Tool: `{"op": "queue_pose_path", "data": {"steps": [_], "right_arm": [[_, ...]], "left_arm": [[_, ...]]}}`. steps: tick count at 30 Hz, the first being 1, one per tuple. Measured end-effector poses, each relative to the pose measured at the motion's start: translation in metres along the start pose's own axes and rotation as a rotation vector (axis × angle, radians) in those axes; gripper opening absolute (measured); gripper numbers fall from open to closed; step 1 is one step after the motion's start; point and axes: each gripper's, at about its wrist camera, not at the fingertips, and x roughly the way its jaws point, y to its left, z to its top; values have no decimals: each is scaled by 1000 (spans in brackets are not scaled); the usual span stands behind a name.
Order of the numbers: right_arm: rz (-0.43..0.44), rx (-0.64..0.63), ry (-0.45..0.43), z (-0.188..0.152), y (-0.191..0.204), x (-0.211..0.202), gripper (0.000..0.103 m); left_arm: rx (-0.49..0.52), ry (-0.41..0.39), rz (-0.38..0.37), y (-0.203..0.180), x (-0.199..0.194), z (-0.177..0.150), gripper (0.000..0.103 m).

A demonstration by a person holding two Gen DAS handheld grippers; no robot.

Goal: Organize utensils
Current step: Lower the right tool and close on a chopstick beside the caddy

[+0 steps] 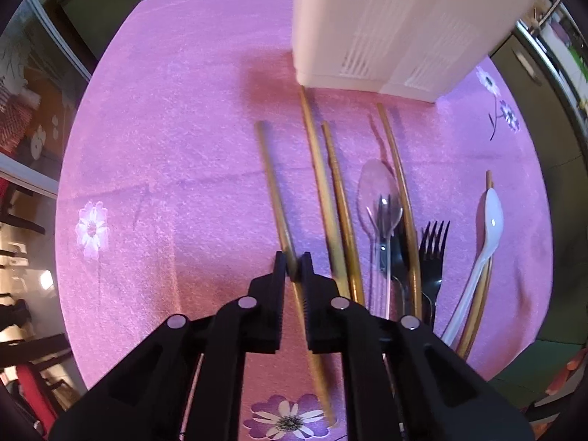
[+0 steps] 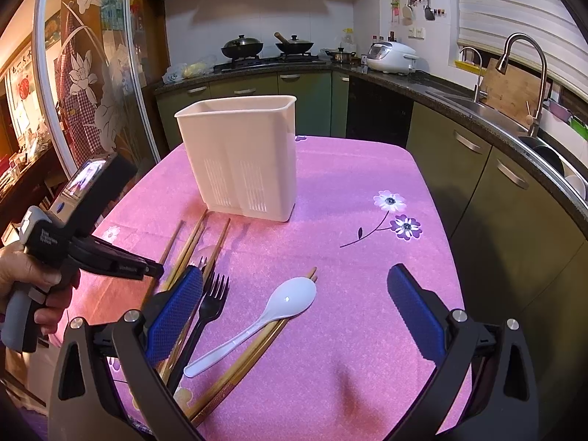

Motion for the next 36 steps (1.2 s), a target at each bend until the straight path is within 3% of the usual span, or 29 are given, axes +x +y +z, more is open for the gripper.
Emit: {"op": "queue_pose_path", "data": {"steps": [9,18,19,22,27,31,36], "right_arm": [[1,33,83,1,-5,16,99],[148,-5,250,33,31,94,99],[153,-2,269,36,34,105,94],[144,-12,300,41,46,127,64],[182,-25,360,43,61,149,60],[169,-56,402,45,72,160,39],[148,-26,417,42,64,164,39]], "left_arm": [[-31,-3,27,29,-1,9,7],[-6,-9,1,11,-4,4,7],[-4,-10,1,11,-4,1,7],[10,-17,4,15,-5,-1,7],[22,-23,8,25,-4,-7,7],[28,-18,6,30,-4,-5,7],[36,-22,8,34,-4,-4,7]]}}
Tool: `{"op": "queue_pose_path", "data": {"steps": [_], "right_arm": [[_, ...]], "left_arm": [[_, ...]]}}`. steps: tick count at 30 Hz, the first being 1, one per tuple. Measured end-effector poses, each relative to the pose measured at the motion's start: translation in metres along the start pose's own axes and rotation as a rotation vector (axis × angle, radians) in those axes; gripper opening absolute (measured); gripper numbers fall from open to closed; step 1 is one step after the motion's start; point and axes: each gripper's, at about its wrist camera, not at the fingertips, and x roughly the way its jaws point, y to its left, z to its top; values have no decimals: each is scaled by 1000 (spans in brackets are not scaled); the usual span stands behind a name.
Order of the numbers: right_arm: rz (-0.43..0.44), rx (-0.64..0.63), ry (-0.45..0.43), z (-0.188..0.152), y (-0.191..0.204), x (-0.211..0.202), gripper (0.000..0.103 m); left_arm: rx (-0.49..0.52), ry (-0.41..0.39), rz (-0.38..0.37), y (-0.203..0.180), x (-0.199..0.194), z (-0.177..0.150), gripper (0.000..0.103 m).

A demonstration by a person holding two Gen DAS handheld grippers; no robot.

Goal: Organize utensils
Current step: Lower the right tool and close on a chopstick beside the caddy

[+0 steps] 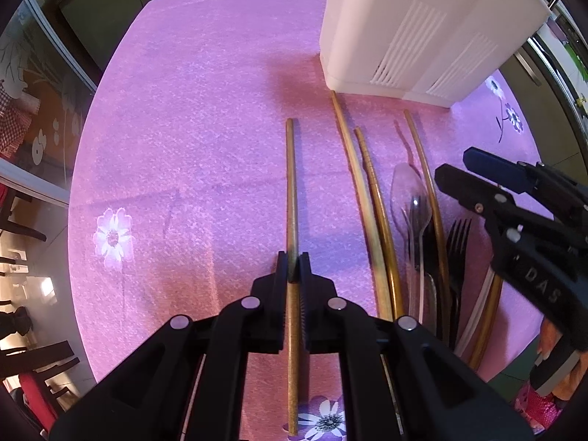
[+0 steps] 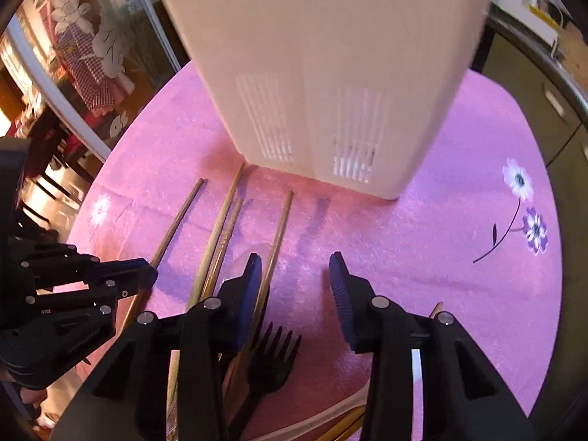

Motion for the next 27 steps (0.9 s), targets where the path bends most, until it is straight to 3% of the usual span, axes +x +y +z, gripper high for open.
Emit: {"op": "queue_pose_path", "data": {"steps": [2,7,12,16,23,27], "right_arm": [[22,21,10,1,-4,4,45],[36,6,31,2,3,5,45],[27,-12,56,2,14,13,38],[27,-8,47,4,20,16,9],[141,84,53,7,6,25,6],[138,93,78,10,2,31,8]], "left_arm": [[4,0,3,0,0,-1,7],[5,0,-1,1,-1,-1,7],[10,-2,3,-2,-1,0,7],[9,-4,-2,-3,-1,-2,7],[13,-10,-6,-3,-1,-3,7],[17,-9,-3,-4,-2,-4,7]]}}
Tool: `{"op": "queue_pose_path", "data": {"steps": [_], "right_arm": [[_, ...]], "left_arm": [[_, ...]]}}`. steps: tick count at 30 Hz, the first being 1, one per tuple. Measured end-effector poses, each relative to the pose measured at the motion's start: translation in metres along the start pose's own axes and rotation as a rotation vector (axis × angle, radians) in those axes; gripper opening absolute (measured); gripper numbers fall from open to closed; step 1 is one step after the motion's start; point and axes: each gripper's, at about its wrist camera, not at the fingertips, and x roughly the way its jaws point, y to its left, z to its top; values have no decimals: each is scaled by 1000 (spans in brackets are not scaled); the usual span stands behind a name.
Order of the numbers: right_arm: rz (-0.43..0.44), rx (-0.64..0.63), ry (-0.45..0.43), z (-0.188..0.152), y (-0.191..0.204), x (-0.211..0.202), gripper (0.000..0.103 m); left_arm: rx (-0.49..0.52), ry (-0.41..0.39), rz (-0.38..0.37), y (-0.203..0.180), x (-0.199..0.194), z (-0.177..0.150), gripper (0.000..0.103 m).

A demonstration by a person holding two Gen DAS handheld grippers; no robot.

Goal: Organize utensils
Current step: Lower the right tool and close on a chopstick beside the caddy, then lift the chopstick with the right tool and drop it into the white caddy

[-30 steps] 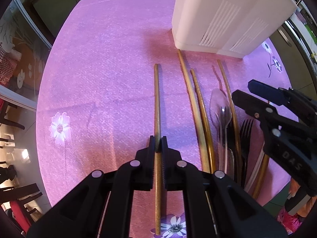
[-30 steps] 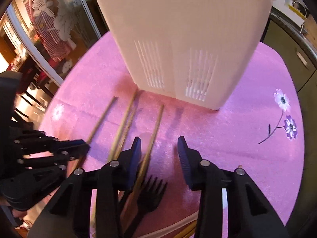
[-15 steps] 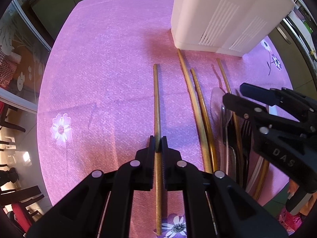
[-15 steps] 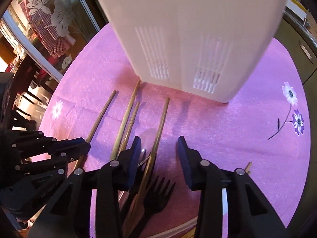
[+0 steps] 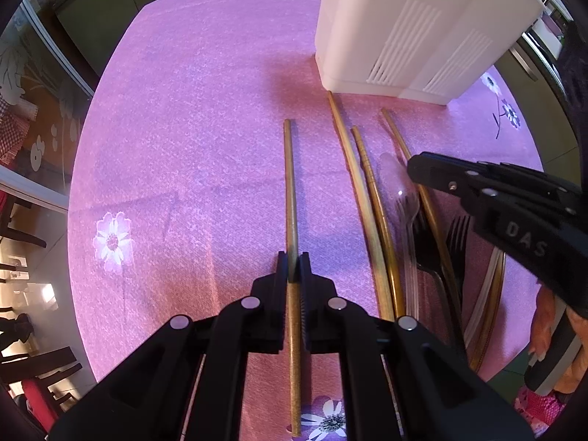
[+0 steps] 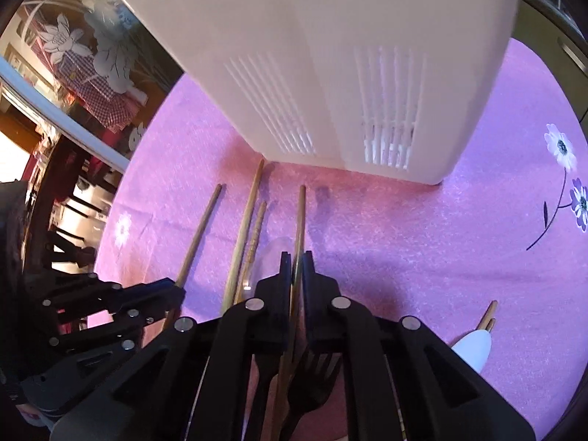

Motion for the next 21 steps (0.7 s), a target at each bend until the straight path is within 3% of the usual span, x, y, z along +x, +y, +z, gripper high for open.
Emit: {"op": "queue_pose_path", "data": {"steps": [8,14,21], "right_arm": [[-32,-39,-90,-8,9,-9,6],[-34,-50,-232,-25,13,-53,6],[-1,-51,-350,-44,12,-99,6]], "left_arm": [[1,-6,-11,1,1,-1,7],[-15,-21,-48,8,-2,-2,6],[-14,-112,-69,13,-31,-3,6]]}}
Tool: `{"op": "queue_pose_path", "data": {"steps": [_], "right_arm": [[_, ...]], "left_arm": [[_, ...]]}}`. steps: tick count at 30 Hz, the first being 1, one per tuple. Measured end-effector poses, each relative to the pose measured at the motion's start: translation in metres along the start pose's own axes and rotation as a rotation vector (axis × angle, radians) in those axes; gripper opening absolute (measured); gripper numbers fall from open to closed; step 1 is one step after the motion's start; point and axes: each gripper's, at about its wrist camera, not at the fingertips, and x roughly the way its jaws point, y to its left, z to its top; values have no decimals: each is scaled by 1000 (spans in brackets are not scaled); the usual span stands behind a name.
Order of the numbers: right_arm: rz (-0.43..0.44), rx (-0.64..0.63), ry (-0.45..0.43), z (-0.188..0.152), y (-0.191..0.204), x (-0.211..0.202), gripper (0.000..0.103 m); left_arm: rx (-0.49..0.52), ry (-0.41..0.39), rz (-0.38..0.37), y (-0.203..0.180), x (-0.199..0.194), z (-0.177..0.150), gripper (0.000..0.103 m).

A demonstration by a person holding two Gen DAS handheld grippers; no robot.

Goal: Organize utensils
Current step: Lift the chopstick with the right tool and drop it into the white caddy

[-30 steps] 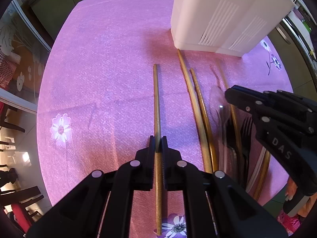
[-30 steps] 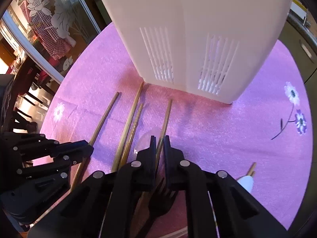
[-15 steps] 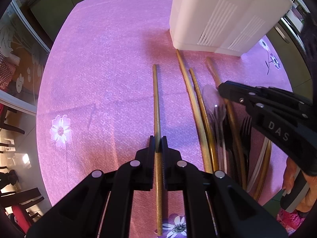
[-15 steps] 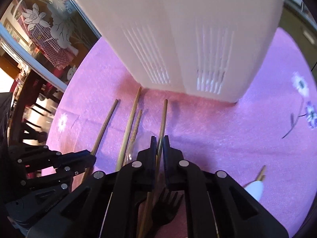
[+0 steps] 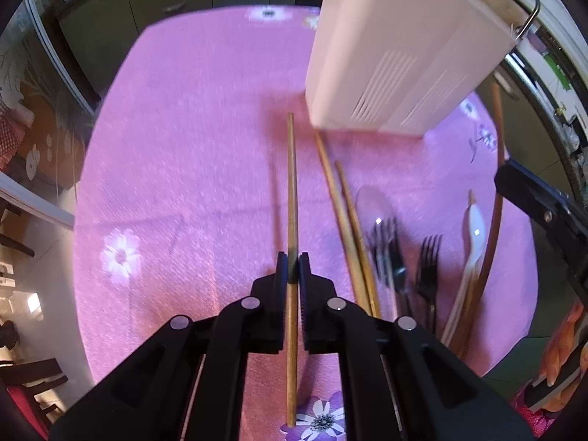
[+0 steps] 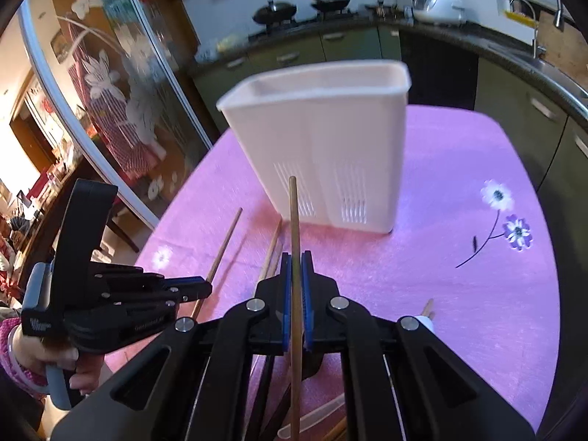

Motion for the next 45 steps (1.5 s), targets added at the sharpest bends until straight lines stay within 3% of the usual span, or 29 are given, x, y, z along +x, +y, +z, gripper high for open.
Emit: {"op": "queue_pose_path", "data": {"steps": [10,23,35,39,45], "right_arm": [[27,2,-107,10,-3,-59,6],[35,-16,-206,20,4,-104,6],[10,-36,-258,40,3,-130,6],[6,-36,-258,42,-1,-131,6],[0,-45,-266,46,-3,-136,6]], "left_arm": [[19,-135,-52,0,-60,3,6],[95,-280,-97,-36,-131,22,6],[112,-533,-103,-59,-218,92,6],[98,-578,-77,-64,-217,119,6],[79,-544,-32,-60,-174,139,6]]}}
